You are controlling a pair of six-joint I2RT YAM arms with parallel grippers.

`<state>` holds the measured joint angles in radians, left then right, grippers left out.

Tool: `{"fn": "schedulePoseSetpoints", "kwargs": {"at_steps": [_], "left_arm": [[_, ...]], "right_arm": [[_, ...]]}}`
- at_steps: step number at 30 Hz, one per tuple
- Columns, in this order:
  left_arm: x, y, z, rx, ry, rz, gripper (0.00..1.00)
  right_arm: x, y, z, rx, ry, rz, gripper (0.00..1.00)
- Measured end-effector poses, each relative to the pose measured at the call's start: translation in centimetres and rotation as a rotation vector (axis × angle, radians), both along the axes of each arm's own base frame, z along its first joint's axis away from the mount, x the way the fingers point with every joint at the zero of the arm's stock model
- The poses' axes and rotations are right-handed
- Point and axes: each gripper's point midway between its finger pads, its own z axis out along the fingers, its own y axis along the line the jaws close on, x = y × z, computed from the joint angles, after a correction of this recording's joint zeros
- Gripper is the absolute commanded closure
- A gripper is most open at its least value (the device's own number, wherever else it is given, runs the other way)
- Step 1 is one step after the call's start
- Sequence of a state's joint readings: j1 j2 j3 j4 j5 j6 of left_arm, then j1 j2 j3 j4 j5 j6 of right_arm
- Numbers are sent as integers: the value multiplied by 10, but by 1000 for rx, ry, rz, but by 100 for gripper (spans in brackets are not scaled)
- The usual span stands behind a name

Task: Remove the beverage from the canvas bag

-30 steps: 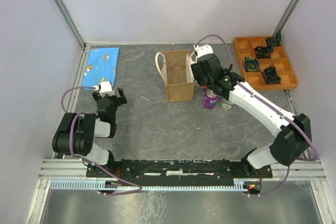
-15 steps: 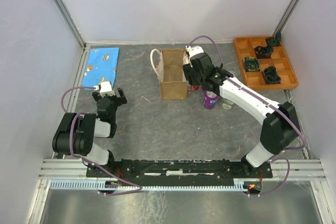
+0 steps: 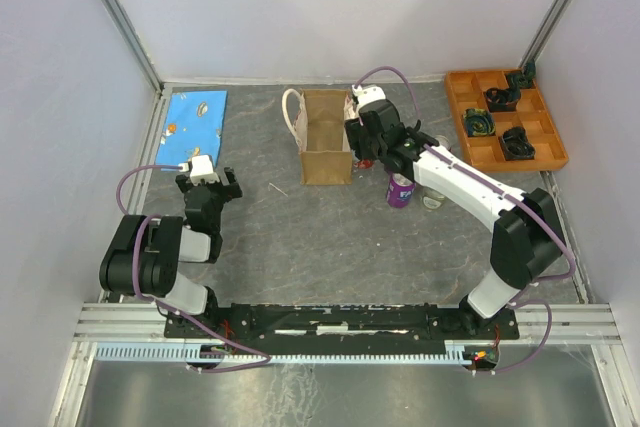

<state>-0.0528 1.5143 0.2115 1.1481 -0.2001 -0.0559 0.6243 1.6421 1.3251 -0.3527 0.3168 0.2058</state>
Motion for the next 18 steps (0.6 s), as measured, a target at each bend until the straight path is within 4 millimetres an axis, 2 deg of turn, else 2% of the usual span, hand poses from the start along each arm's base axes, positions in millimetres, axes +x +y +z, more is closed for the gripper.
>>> {"fn": "schedulePoseSetpoints", "kwargs": {"at_steps": [7,18], "left_arm": [[0,0,0,0,0,0,1],[0,0,0,0,0,0,1]], "right_arm": [[-7,-6,-1,2,-1,-9,100],[-37,-31,11,-16,10,-22,100]]}}
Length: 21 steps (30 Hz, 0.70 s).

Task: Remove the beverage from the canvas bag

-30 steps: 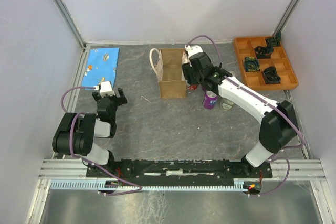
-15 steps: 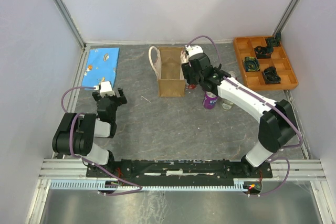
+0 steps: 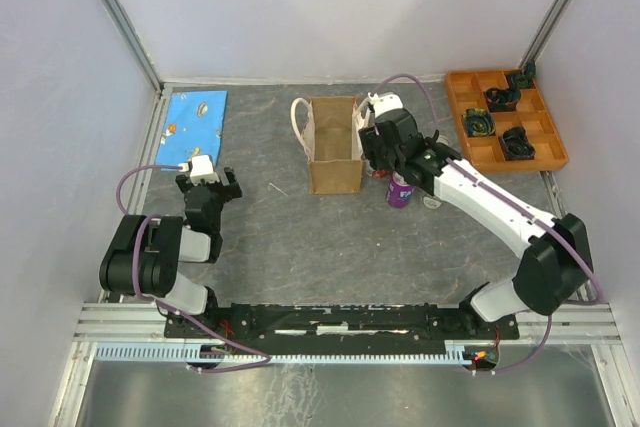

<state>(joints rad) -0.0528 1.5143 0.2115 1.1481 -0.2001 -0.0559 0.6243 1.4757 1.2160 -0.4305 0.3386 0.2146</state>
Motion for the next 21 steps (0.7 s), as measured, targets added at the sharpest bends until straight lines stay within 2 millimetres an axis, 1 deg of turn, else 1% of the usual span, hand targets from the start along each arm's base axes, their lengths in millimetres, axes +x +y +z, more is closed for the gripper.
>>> {"fn": "schedulePoseSetpoints", "kwargs": {"at_steps": [6,12,15,21], "left_arm": [[0,0,0,0,0,0,1],[0,0,0,0,0,0,1],[0,0,0,0,0,0,1],[0,0,0,0,0,0,1]], "right_arm": [[-3,-2,15,22,-30,-1,100],[-5,-4,13,19,-22,-10,100],[-7,-5,6,18,-8,-12,100],[-14,-4,-21,4,49,7,100]]}}
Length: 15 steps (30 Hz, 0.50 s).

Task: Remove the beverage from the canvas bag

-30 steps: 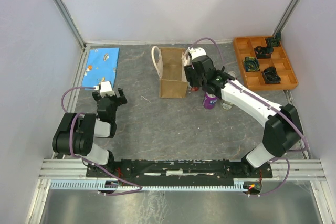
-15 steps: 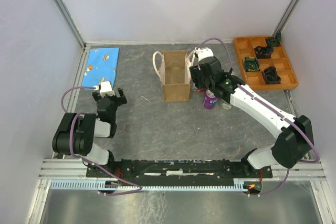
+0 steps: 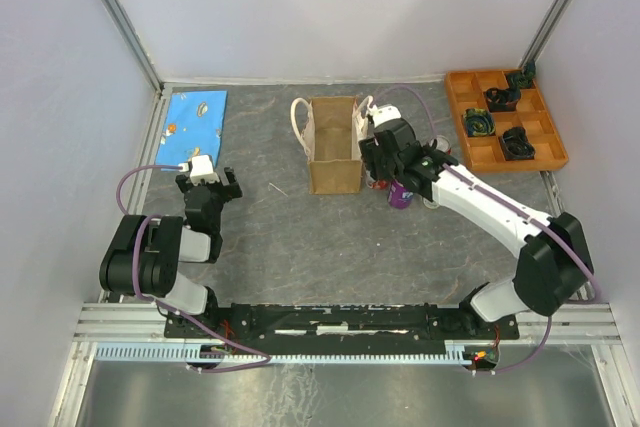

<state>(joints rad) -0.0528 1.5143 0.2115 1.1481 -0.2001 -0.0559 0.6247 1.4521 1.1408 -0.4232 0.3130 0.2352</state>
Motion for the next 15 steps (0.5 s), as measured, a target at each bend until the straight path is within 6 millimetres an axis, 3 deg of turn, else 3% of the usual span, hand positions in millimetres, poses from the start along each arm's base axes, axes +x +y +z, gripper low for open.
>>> {"fn": "schedulePoseSetpoints", "kwargs": {"at_steps": [15], "left_arm": [[0,0,0,0,0,0,1]], "right_arm": [[3,1,-48,-62,83,-15,100]]}}
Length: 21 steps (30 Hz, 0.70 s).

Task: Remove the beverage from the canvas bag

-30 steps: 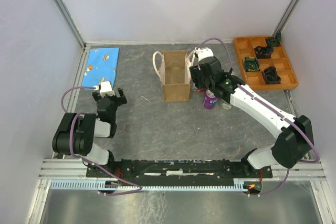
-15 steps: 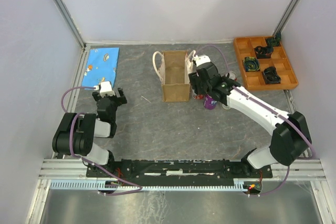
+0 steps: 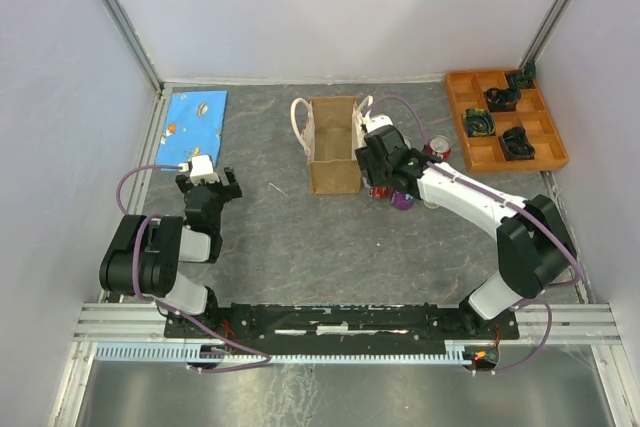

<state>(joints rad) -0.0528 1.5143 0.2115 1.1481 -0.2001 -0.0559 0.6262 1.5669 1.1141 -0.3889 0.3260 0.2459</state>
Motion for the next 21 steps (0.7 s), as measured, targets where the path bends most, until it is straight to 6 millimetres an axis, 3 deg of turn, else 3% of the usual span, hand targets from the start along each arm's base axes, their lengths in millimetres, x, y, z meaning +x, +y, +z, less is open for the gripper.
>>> {"fn": "schedulePoseSetpoints", "kwargs": {"at_steps": [15,21], "left_arm": [[0,0,0,0,0,0,1],[0,0,0,0,0,0,1]], "right_arm": [[11,-1,-25,10,14,-59,100],[18,-3,-25,28,-2,-92,88]]}}
